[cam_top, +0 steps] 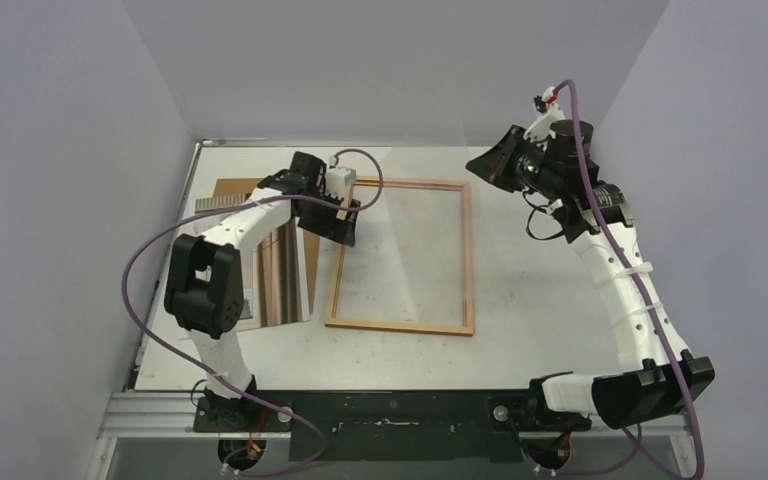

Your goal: Put the photo into the frame

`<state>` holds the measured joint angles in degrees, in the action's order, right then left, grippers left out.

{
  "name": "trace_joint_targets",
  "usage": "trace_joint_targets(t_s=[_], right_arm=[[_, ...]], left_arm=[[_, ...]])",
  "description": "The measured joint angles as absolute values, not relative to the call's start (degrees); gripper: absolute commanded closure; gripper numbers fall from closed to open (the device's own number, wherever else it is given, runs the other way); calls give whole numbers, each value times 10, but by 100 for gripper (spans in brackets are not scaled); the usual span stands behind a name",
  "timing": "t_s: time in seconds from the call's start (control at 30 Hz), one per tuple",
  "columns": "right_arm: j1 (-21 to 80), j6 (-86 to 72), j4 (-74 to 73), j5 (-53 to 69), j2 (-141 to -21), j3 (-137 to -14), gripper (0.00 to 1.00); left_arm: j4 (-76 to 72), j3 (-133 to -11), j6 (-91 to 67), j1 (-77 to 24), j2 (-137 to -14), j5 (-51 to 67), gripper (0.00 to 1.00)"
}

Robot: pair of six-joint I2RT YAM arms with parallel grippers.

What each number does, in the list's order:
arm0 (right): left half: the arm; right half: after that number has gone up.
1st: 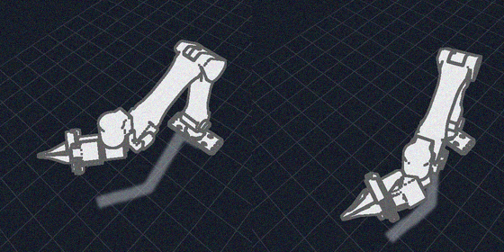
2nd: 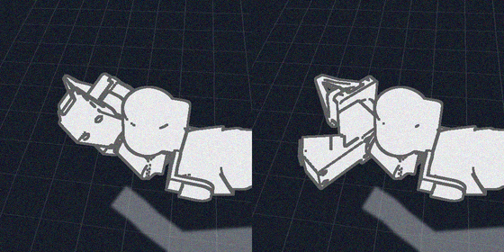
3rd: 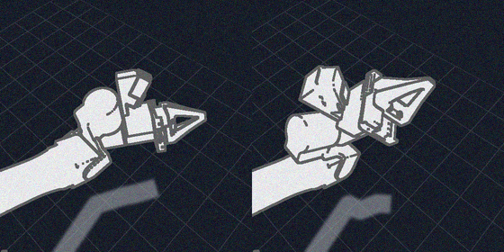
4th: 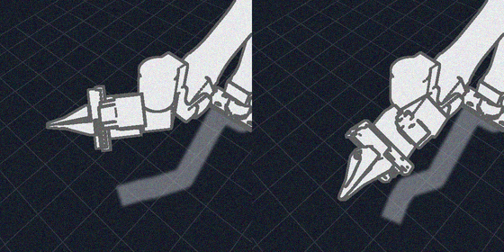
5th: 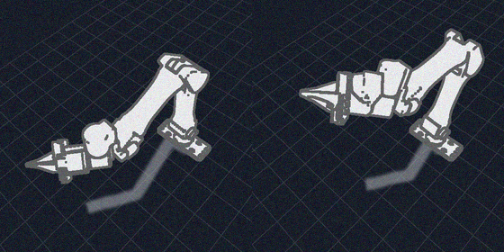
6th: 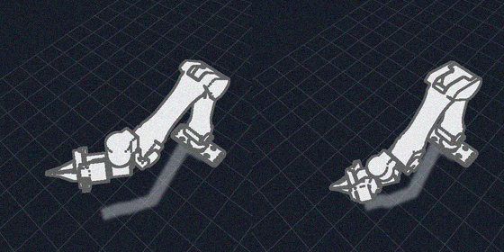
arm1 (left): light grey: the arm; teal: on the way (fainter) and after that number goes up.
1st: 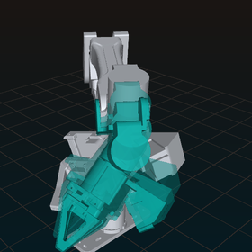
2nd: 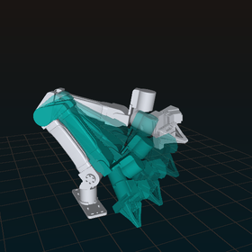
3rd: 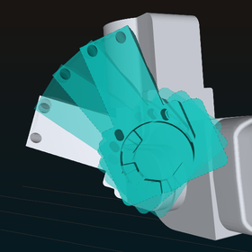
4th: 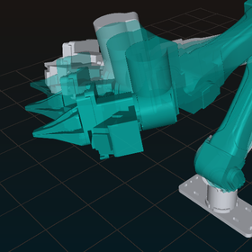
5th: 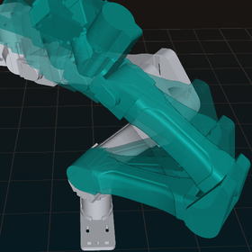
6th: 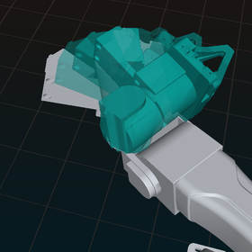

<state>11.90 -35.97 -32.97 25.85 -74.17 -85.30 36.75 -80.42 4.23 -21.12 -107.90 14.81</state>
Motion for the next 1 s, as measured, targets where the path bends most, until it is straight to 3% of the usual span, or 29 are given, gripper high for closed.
trace_joint_targets(t_s=[0.3, 0.5, 0.63, 0.83, 1.0], right_arm=[[230, -412, -281, 241, -782, -885, 95], [323, -441, -248, 223, -806, -924, 95], [330, -459, -226, 198, -793, -920, 95], [315, -482, -157, 143, -730, -774, 95], [296, -493, -91, 121, -752, -630, 95]], left_arm=[[378, -870, -38, -118, -962, 291, 3], [331, -795, -122, -79, -886, 350, 4], [322, -750, -151, -34, -859, 369, 4], [321, -725, -147, 4, -850, 352, 4], [321, -705, -121, 15, -833, 318, 4]])
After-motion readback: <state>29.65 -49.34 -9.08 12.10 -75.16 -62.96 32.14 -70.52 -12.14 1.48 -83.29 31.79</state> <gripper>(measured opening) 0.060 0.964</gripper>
